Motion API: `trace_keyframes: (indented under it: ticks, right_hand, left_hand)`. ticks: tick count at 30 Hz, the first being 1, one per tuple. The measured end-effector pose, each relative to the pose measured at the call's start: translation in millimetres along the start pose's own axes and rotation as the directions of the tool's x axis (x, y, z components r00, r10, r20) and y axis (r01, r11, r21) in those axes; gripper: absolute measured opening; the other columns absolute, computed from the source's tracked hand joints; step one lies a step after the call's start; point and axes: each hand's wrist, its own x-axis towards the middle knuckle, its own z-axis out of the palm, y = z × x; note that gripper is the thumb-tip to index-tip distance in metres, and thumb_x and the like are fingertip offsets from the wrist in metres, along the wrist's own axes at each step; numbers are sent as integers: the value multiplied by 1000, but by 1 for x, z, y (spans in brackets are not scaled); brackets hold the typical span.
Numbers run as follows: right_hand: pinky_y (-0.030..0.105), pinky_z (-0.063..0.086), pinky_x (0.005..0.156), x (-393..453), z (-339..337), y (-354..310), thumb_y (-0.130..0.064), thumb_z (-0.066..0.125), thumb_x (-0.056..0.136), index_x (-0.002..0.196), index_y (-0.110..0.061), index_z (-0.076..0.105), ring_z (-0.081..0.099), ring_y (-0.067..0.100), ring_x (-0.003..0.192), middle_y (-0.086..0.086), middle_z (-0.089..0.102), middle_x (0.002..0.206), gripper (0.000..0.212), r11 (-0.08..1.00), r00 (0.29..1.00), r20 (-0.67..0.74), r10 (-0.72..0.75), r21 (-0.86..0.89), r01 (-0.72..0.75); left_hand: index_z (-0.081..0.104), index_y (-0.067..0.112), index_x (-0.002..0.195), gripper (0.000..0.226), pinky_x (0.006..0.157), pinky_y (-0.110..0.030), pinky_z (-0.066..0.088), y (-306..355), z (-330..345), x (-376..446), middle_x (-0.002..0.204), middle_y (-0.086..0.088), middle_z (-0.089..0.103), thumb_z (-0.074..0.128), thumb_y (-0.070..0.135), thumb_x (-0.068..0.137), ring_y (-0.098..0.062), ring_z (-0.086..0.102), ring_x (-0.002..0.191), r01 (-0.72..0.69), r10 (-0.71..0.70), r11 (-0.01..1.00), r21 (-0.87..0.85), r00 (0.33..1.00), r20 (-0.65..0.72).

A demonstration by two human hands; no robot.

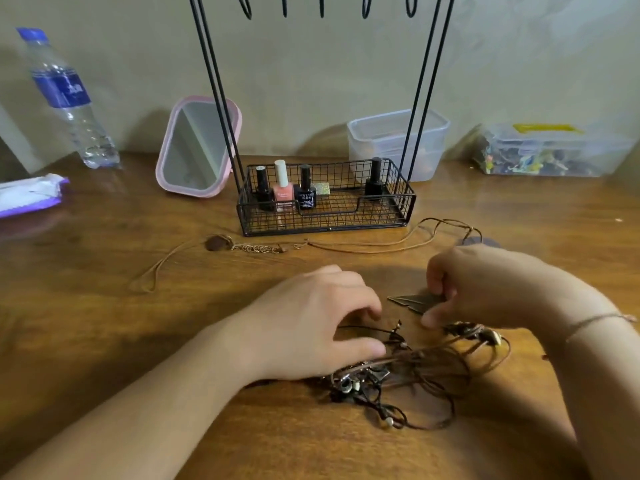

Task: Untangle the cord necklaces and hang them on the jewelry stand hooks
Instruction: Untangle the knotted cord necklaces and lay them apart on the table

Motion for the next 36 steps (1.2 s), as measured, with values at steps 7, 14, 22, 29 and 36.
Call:
trace_keyframes:
  ticks: [7, 14, 22, 29, 36]
  right_hand:
    - [29, 45, 64, 10, 5, 8, -35, 60, 91, 77, -32, 46, 54, 7, 72, -8, 59, 82, 20, 978, 992, -120, -49, 198, 72]
    - [37, 53, 57, -2, -13, -13, -26, 35, 101, 91, -12, 42, 57, 26, 52, 6, 53, 58, 18, -466, 799, -595, -87, 733, 496]
    - [28, 36, 42, 4, -22, 50, -32, 40, 102, 90, -13, 44, 44, 23, 46, 9, 52, 61, 23, -917, 704, -694, -148, 363, 164]
    - [14, 25, 32, 15, -4, 106, -42, 39, 101, 68, -27, 43, 29, 5, 36, -10, 37, 52, 37, -312, 804, -309, 508, 804, 506]
    - [21, 34, 48, 13, 2, 38, -29, 61, 92, 89, -26, 63, 54, 12, 59, -5, 60, 71, 5, 859, 869, -432, 240, 512, 17]
  left_hand:
    - [63, 34, 110, 24, 92, -30, 45, -8, 5, 1, 105, 21, 57, 56, 47, 92, -1, 47, 105, 33, -35, 994, -101, 999, -16]
    - [50, 34, 132, 47, 94, -21, 48, 11, 13, 7, 118, 17, 63, 64, 45, 88, 1, 58, 113, 62, -84, 866, -496, 996, -21]
    - [71, 28, 93, 9, 76, -34, 54, 9, 8, 6, 75, 8, 69, 64, 22, 93, -8, 64, 74, 72, -73, 836, -544, 997, 20]
    - [51, 31, 134, 39, 86, -34, 50, -16, -10, 3, 63, 1, 62, 57, 18, 97, -17, 67, 68, 96, -148, 596, -797, 989, 8]
    - [59, 13, 127, 38, 74, -38, 53, -28, -20, -2, 75, -5, 59, 61, 9, 90, -25, 59, 71, 16, -30, 79, -997, 999, 14]
